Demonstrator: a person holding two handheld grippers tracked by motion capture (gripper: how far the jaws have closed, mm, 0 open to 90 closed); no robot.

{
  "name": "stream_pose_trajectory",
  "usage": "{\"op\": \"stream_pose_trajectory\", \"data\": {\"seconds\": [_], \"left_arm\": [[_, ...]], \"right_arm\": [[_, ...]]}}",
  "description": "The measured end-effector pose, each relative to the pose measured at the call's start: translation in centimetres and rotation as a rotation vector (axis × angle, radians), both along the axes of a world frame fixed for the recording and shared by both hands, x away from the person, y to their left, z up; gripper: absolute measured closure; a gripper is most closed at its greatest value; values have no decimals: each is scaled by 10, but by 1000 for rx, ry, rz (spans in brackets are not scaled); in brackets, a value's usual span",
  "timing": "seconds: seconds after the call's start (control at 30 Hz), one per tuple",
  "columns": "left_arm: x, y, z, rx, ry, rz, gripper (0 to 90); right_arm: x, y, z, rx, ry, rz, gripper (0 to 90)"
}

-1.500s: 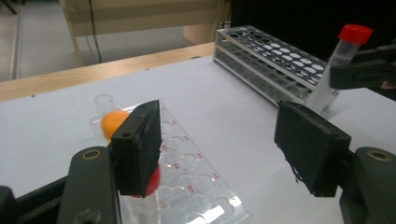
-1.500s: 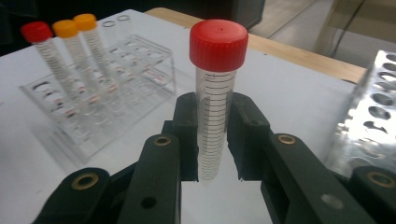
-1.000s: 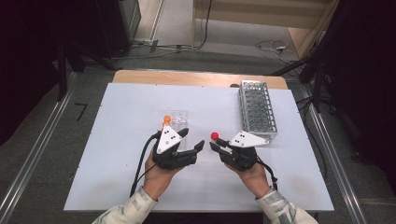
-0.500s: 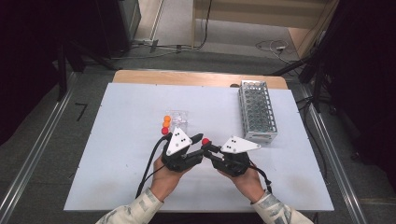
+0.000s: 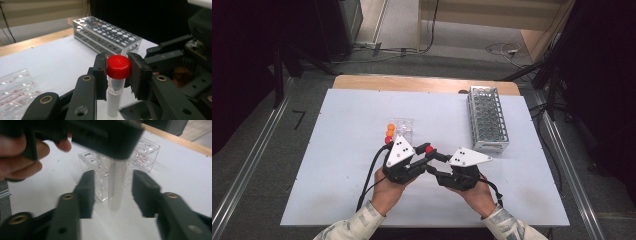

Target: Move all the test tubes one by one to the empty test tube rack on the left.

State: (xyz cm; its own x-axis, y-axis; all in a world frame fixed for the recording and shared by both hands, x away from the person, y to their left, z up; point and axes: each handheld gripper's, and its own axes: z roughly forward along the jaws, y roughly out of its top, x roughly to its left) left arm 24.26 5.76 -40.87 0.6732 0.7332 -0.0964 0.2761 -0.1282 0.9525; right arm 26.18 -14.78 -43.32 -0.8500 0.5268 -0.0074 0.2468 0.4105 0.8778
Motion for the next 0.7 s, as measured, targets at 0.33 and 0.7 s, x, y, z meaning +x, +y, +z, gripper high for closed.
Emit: {"op": "stream_pose_trajectory", "data": {"seconds": [0.33,0.7], "left_arm": [[-1,34,20,-38,-18,89,694],[-1,59,28,-45,-25,164,695]], "right_arm": [[8,-18,0,10,28,-49,324],[11,-24,-1,7,26,-76,329]]}}
